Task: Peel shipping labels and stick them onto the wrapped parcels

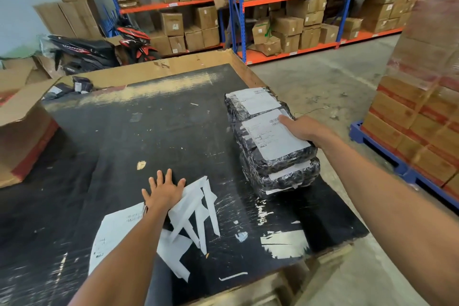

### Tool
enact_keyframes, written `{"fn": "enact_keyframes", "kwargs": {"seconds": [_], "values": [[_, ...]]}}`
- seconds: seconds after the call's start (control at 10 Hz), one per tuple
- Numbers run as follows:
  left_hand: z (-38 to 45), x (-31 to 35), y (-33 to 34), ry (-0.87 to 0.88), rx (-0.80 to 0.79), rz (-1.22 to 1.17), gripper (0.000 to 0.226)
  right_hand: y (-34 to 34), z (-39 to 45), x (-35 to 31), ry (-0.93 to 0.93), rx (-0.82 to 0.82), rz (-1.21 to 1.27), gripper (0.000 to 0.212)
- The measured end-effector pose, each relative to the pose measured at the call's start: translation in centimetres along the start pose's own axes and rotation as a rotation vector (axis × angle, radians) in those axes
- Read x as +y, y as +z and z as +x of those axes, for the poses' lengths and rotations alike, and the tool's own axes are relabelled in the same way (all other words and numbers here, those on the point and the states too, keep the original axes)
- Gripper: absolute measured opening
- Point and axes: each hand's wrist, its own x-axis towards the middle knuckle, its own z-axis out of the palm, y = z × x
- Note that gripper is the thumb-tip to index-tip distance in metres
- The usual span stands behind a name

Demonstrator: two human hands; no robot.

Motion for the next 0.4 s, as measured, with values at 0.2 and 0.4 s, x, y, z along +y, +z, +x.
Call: {"fn": "enact_keyframes", "kwargs": {"seconds": [0.2, 0.4], "values": [[0.9, -0.6, -0.8, 0.028, -0.012, -0.035, 0.065, 0.0, -1.3, 0.0, 0.027, -0.029, 0.077, 0.085], [-1.9, 0.0, -3.1, 0.040, 0.194, -0.199, 0.052, -0.4, -1.2, 0.6, -0.072, 0.021, -0.092, 0.084]]}}
